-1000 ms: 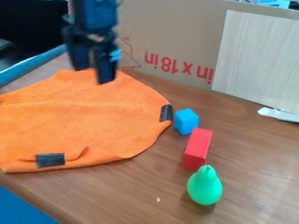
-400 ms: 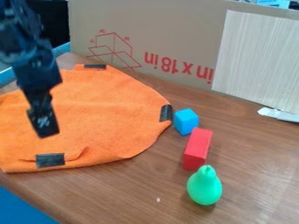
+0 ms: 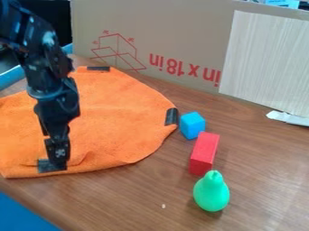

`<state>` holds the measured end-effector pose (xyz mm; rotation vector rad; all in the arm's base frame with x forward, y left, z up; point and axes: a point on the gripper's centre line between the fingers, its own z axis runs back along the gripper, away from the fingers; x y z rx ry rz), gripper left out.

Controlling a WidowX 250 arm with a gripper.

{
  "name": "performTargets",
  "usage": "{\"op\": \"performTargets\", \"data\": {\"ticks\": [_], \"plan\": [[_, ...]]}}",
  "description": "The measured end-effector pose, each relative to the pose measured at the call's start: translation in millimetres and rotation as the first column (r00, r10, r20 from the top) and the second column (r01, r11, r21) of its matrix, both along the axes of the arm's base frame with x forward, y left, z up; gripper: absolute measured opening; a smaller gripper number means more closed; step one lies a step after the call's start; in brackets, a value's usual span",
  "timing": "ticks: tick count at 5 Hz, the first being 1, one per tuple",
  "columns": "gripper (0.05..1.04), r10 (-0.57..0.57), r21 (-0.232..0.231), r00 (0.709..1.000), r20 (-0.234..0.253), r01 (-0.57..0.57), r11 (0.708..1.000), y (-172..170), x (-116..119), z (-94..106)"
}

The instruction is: Fold the cloth from bottom right to the top left

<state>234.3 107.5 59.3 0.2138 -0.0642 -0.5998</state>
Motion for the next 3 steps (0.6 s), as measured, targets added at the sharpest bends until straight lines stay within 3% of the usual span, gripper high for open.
{"op": "performTargets", "data": {"ticks": [1,3], "plan": [[1.000,-0.045,0.001,0.999,-0.018,0.045,0.999,-2.6,-6.9,-7.2],[1.000,-0.107,-0.049,0.993,-0.042,0.104,0.993,-3.3,-16.7,-5.2]]}}
